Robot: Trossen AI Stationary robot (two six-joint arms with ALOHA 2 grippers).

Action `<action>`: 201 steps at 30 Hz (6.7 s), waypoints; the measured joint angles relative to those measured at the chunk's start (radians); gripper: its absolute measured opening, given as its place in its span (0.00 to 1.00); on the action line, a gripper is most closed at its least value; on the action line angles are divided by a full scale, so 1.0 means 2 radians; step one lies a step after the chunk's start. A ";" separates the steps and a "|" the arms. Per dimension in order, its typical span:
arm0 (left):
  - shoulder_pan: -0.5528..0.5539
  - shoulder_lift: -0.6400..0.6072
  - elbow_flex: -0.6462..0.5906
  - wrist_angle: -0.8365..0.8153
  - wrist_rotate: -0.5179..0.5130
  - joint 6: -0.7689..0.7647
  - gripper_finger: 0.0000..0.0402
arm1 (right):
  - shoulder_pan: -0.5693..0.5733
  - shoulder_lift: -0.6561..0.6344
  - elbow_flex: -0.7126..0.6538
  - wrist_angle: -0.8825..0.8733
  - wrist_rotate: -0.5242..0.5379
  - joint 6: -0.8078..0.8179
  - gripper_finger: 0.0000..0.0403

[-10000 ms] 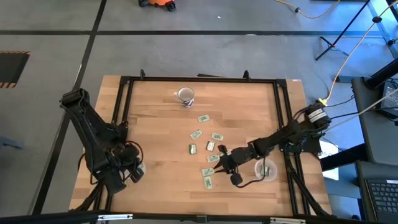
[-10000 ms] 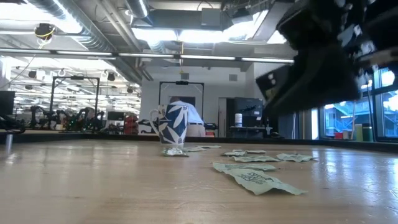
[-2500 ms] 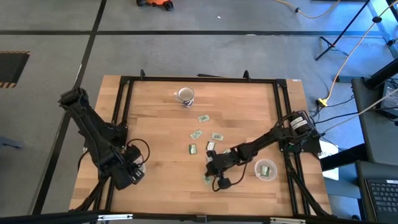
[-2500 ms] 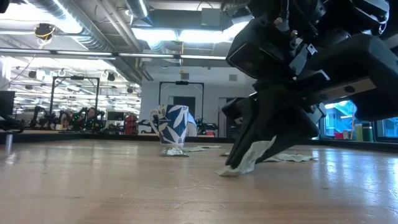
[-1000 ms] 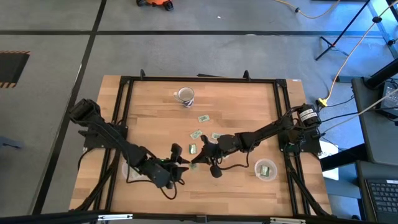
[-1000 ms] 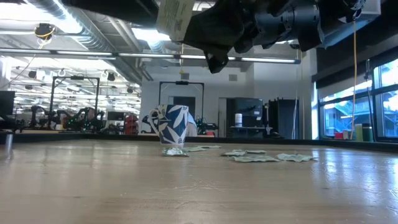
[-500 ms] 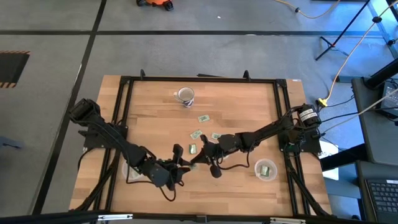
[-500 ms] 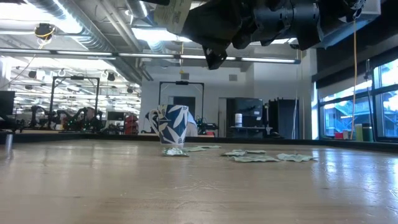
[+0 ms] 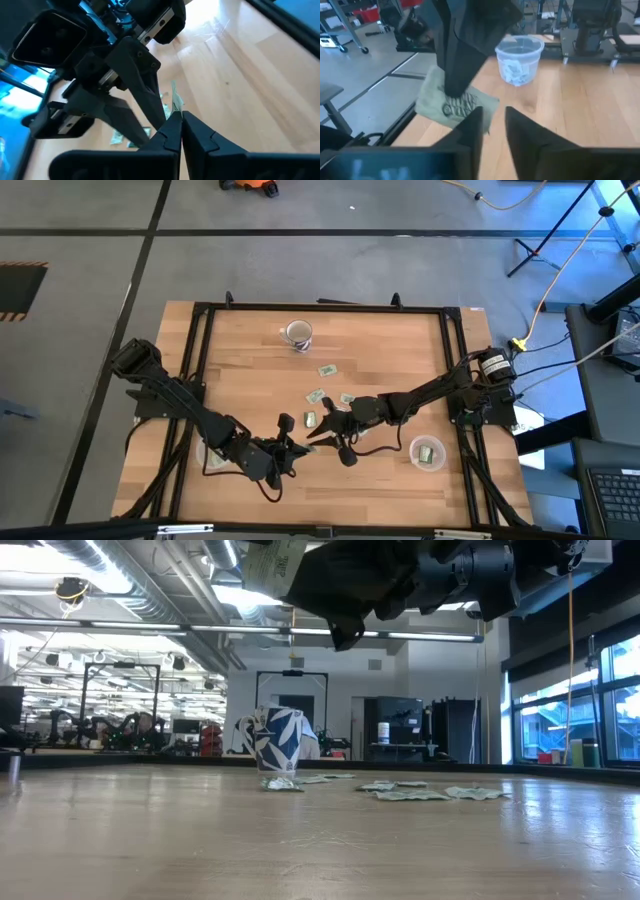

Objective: Pick and place Stevia / Truvia into bins
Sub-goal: Put the light green stevia packet into the left transparent container, then put the green stevia packet into the right transparent container

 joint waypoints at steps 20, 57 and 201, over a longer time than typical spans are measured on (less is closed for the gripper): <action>0.000 -0.122 0.000 -0.254 0.122 -0.401 0.01 | -0.012 -0.004 0.000 -0.281 0.010 -0.048 0.52; -0.039 -0.133 0.000 -0.547 0.357 -0.836 0.15 | -0.018 -0.027 0.020 -0.297 0.056 -0.062 0.52; 0.296 0.100 0.027 0.105 0.501 -0.190 0.16 | 0.119 -0.107 0.020 -0.340 0.301 -0.238 0.01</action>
